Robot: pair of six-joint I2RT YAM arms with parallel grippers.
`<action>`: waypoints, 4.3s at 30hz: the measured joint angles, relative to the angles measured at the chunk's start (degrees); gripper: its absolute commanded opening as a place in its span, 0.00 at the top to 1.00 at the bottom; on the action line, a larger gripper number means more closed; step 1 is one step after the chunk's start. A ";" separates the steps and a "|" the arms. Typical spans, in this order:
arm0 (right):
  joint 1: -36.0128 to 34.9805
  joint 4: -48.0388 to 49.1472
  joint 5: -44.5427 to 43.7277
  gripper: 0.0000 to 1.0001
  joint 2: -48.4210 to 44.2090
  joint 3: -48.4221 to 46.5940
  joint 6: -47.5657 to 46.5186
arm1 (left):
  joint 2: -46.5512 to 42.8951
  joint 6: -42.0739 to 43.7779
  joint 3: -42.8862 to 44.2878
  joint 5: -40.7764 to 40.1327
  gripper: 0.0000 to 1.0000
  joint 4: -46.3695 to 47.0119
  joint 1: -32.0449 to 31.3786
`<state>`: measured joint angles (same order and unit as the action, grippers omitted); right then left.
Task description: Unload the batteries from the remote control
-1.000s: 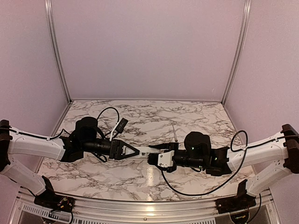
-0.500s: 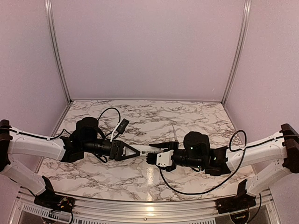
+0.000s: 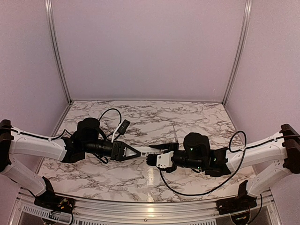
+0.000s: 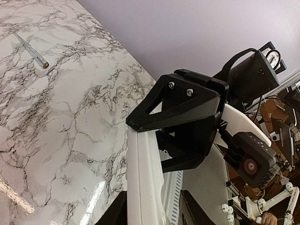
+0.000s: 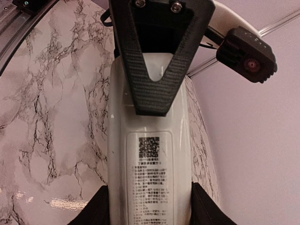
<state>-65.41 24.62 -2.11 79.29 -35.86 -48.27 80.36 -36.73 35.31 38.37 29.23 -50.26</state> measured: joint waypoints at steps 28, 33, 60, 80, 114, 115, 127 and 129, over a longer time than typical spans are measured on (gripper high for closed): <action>-0.02 0.26 -0.68 1.00 0.00 0.00 0.04 | 0.74 1.33 0.55 -0.46 0.79 -0.76 0.02; -0.02 0.13 -0.52 1.00 0.04 -0.02 0.48 | 0.74 2.69 0.55 -1.60 0.90 -1.55 0.04; -0.02 3.74 -13.16 0.01 0.87 -2.05 19.87 | -11.63 3.67 -3.54 -15.28 1.00 -4.20 -0.11; 1.75 6.19 -21.66 0.02 -13.60 2.91 40.92 | -15.54 4.39 -6.14 -21.75 1.00 -3.91 3.28; 1.99 -0.15 0.96 0.02 -4.37 -9.73 75.47 | -10.97 -7.85 -6.19 -18.88 1.00 1.95 3.80; 1.95 0.20 1.51 0.02 -3.87 -9.73 75.78 | -10.97 -7.91 -6.21 -18.86 1.00 1.95 3.80; 1.07 -1.16 1.77 0.03 -2.12 -11.50 78.09 | -15.74 -6.93 -6.21 -19.41 1.00 0.20 3.80; 1.07 -2.05 1.55 0.03 -2.14 -12.31 78.38 | -15.80 -7.93 -6.78 -19.52 1.00 1.46 3.80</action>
<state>-64.34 22.57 -0.56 77.14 -48.16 30.11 64.55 -44.66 28.53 18.85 30.70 -46.46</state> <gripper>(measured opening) 0.973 0.215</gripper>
